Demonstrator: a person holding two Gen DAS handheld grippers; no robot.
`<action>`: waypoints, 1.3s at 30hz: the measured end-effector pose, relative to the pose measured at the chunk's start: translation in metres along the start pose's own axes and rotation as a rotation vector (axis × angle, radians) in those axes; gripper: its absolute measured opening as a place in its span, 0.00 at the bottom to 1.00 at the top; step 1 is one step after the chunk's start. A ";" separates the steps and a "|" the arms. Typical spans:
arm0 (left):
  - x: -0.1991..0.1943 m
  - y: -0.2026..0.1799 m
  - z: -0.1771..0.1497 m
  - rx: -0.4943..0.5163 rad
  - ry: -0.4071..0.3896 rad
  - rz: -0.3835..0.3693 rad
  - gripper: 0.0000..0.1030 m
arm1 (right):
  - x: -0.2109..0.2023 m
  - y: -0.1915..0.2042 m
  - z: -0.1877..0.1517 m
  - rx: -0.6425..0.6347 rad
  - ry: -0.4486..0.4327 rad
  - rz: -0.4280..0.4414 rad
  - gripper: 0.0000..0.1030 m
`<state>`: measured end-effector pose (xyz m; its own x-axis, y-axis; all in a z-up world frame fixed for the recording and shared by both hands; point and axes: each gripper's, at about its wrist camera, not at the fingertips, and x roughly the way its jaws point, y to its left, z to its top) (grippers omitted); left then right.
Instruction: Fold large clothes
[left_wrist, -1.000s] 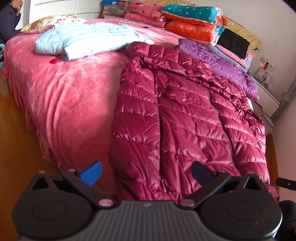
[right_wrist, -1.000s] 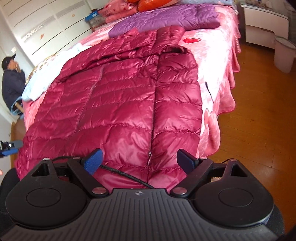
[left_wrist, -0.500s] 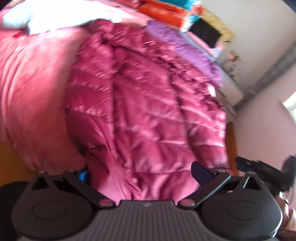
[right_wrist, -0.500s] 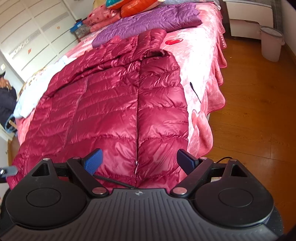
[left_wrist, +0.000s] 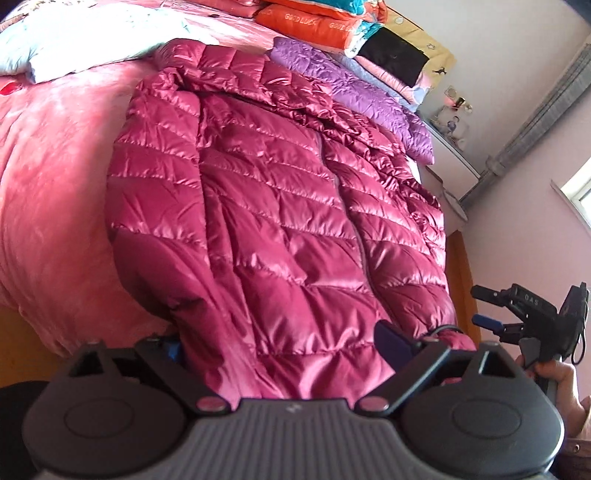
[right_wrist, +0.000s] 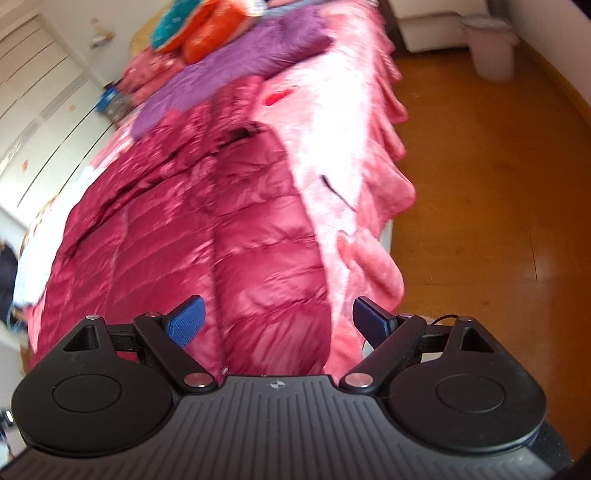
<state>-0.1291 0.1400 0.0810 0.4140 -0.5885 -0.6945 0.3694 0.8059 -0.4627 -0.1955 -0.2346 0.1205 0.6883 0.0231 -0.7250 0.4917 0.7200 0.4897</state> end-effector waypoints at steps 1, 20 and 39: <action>-0.001 0.001 -0.001 -0.001 -0.002 0.006 0.85 | 0.003 -0.004 0.002 0.025 0.002 -0.004 1.00; 0.000 0.021 -0.006 -0.092 -0.014 0.061 0.28 | 0.068 -0.025 -0.012 0.265 0.355 0.157 1.00; -0.030 0.012 0.007 -0.089 -0.113 0.000 0.10 | 0.015 0.008 0.013 0.127 0.177 0.434 0.32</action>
<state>-0.1309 0.1671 0.0998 0.5071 -0.5880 -0.6302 0.2962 0.8055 -0.5132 -0.1749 -0.2372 0.1199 0.7483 0.4287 -0.5063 0.2479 0.5272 0.8128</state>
